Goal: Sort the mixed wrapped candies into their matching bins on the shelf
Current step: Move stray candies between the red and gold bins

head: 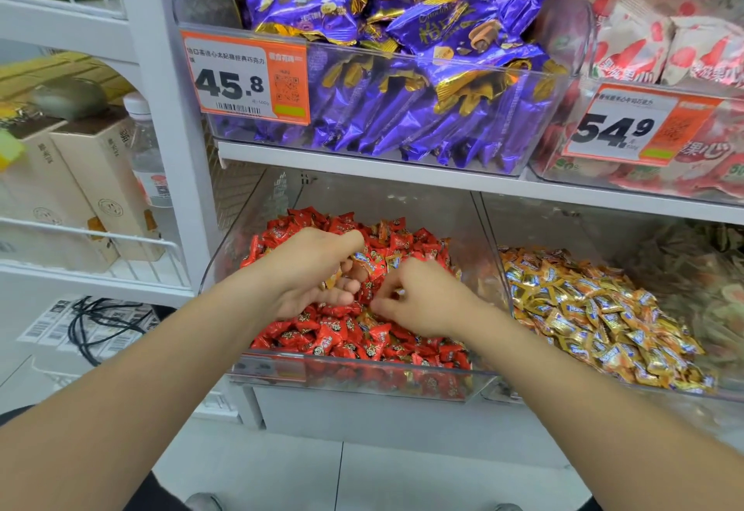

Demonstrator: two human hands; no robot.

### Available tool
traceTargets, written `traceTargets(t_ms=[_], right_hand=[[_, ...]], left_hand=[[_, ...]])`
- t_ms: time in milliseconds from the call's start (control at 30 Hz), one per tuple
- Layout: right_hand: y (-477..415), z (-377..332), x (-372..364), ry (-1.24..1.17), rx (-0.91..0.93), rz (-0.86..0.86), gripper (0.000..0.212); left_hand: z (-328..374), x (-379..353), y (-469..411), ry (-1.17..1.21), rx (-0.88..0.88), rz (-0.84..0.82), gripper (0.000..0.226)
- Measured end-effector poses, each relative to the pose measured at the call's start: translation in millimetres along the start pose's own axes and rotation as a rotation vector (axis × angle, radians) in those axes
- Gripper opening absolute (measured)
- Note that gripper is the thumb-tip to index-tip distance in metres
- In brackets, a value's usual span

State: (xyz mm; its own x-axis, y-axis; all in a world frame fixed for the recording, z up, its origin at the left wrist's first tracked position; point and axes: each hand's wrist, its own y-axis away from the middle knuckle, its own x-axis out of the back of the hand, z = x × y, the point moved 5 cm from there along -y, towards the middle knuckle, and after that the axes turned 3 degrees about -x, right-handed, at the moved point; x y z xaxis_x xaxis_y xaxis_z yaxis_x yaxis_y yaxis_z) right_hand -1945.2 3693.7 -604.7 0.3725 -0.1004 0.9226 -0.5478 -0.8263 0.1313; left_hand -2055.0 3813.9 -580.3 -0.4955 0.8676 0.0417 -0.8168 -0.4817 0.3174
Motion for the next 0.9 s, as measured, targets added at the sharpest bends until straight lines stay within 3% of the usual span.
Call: traceTargets(t_ms=[167, 267, 367, 533, 633, 733, 900], right_hand=[[2.3, -13.7, -17.6, 0.023, -0.008, -0.113, 0.026], [-0.5, -11.9, -3.6, -0.005, -0.057, -0.057, 0.032], [0.0, -2.5, 19.2, -0.052, -0.127, 0.116, 0.04], [-2.4, 14.0, 42.4, -0.006, -0.165, 0.323, 0.037], [-10.3, 24.2, 48.4, 0.077, -0.157, 0.323, 0.013], [-15.9, 24.5, 50.2, 0.221, -0.138, 0.266, 0.024], [-24.7, 19.7, 48.6, 0.301, -0.054, 0.231, 0.014]], left_hand=[[0.3, -0.7, 3.4, 0.152, 0.089, -0.055, 0.026], [0.7, -1.7, 1.0, 0.138, 0.073, -0.076, 0.021], [-0.7, 0.1, -8.3, 0.082, 0.038, -0.049, 0.011], [4.2, 5.4, -32.1, -0.338, -0.163, 0.064, 0.029], [15.5, -3.0, -38.2, -0.608, -0.289, 0.113, 0.053], [24.2, -12.9, -45.0, -0.953, -0.446, 0.254, 0.067], [17.4, -24.4, -60.1, -1.338, -0.476, 0.179, 0.026]])
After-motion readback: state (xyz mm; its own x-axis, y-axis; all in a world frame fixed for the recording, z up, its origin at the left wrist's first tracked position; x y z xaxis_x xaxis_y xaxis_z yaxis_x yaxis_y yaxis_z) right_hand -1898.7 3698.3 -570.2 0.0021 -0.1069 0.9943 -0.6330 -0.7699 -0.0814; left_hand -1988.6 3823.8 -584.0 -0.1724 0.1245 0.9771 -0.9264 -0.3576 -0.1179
